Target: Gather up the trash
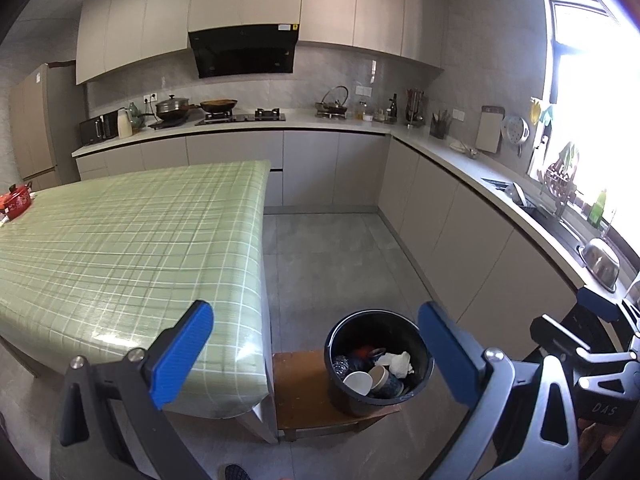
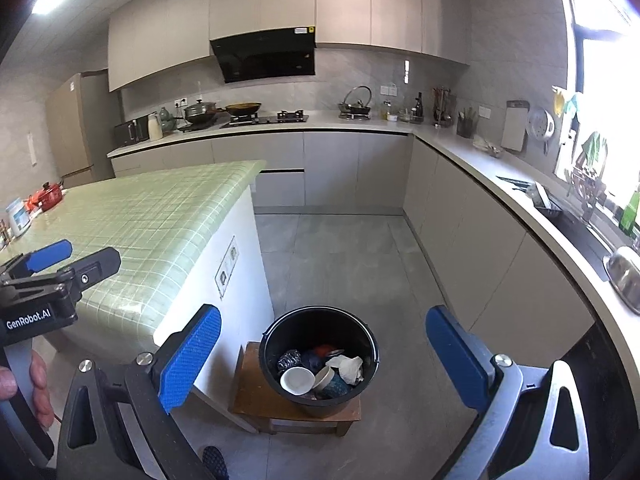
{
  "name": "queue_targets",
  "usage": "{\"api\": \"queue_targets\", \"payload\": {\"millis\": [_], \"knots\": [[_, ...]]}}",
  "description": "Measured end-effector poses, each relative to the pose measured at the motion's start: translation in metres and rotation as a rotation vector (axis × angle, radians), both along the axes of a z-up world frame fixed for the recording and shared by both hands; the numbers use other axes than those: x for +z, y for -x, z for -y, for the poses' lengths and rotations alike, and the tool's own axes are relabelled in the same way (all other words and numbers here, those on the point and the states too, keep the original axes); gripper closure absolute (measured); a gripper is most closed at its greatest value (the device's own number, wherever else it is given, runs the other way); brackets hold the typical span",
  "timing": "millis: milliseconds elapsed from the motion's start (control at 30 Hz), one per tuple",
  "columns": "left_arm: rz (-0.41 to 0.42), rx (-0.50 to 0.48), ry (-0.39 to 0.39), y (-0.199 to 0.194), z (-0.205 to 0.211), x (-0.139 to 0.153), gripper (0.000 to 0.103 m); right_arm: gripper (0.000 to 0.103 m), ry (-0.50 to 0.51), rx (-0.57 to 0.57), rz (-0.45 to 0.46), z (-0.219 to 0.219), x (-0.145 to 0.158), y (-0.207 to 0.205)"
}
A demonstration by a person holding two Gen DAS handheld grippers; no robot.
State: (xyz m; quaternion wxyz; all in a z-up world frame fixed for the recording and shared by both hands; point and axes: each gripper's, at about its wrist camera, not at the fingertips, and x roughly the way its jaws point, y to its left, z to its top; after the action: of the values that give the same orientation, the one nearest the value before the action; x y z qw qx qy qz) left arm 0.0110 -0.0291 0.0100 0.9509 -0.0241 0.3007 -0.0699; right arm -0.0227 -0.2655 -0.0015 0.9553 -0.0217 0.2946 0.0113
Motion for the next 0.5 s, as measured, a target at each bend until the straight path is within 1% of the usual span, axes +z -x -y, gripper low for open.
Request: {"api": "queue_targets", "payload": {"millis": [500], "knots": [[-0.001,0.014,0.0,0.0091,-0.0033,0.0011,0.0,0.0,-0.012,0.02,0.01,-0.0012,-0.0005,0.0063]]}}
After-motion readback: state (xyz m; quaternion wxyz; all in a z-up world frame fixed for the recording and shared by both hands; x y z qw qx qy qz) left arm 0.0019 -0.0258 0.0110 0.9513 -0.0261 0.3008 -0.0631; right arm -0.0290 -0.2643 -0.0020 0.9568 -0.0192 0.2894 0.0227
